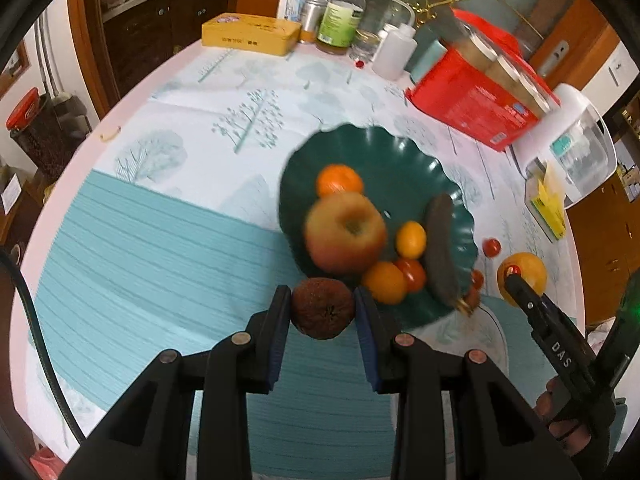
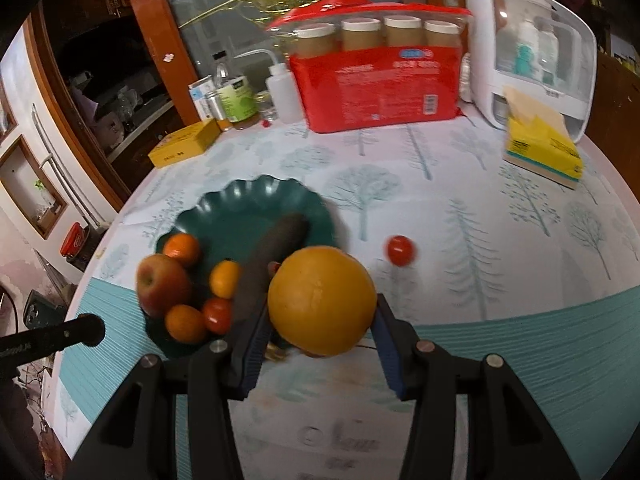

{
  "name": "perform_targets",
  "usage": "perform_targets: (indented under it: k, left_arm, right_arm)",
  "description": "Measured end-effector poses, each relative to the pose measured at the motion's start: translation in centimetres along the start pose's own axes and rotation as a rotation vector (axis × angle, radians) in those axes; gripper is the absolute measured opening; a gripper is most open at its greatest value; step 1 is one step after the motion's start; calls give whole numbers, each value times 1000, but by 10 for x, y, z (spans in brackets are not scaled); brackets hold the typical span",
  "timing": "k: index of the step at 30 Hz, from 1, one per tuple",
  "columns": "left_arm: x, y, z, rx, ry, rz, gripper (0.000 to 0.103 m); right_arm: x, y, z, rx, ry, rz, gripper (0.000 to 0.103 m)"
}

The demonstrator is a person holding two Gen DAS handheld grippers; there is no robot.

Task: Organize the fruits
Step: 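Carry the lychee with left gripper to the plate while right gripper carries the large orange there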

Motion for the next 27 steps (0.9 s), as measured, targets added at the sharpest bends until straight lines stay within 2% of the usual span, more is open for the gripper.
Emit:
perform_targets:
  k: [8,17,27]
  left_arm:
    - [46,6,-9,-52,-57,-58,31]
    - [85,-24,-31,-153,-94,-125,31]
    - [79,-45,-72,-231,2,-158,31]
  right_arm:
    - [7,46,-15,38,-8,33,49]
    - [16,73,-31,52,-16,68,49]
    - [14,91,-57,69,20,114,49]
Point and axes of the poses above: each gripper's, at about its wrist camera, not at the fingertips, and z roughly against the way its jaws point, y to its left, x to its top, the point moved 3 cm from there along -z, roughly the way its jaws point, and after that the axes turned 15 degrees about -y, right-handed, at the moved point
